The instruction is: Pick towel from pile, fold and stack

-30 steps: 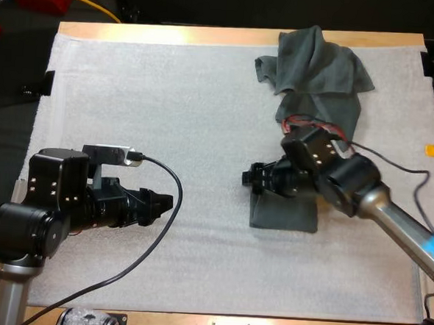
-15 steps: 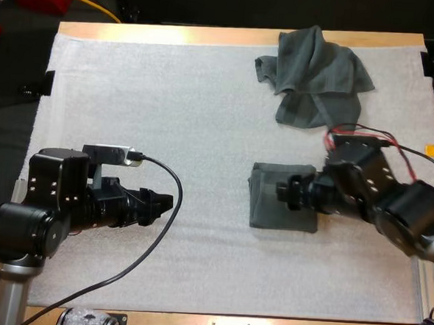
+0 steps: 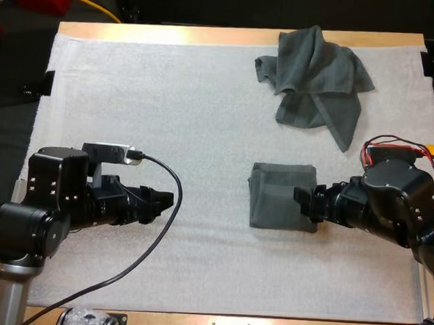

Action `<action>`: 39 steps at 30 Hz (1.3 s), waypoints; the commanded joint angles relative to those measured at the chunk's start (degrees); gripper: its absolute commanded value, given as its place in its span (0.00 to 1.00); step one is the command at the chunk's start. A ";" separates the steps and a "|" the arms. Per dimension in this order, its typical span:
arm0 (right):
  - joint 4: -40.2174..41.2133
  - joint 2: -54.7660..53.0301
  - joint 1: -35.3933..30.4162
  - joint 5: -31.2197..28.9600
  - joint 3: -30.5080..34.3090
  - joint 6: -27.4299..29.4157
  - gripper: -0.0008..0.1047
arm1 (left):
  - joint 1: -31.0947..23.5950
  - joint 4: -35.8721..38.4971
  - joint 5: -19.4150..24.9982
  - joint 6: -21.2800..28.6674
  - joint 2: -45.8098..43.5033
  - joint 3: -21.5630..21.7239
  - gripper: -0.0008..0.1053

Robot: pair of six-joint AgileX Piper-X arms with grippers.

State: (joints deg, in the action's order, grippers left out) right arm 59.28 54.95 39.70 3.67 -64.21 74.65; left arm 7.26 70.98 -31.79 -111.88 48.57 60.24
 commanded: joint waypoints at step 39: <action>5.71 -0.44 -0.01 -6.50 -0.33 5.24 0.75 | 23.71 -28.00 0.25 -15.31 31.11 0.08 0.68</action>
State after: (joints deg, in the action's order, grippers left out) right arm 64.54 54.95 39.70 -2.39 -64.21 79.26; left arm 30.69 44.11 -32.08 -125.96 79.38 60.24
